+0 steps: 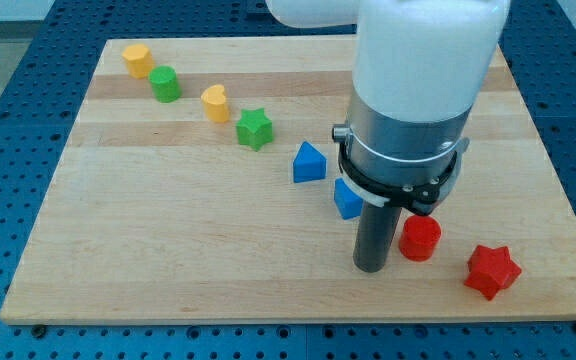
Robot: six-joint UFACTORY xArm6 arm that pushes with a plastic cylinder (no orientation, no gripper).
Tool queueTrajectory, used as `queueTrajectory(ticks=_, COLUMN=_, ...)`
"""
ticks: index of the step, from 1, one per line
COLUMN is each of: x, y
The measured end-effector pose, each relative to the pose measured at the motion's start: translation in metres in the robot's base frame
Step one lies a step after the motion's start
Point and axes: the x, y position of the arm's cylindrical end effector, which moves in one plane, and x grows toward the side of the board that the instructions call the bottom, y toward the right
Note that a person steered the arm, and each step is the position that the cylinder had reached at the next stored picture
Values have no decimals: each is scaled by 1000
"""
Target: Push red circle towards red star
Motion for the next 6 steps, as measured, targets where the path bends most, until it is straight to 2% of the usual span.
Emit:
queueTrajectory(ticks=4, x=-12, y=42)
queueTrajectory(ticks=6, x=-10, y=40)
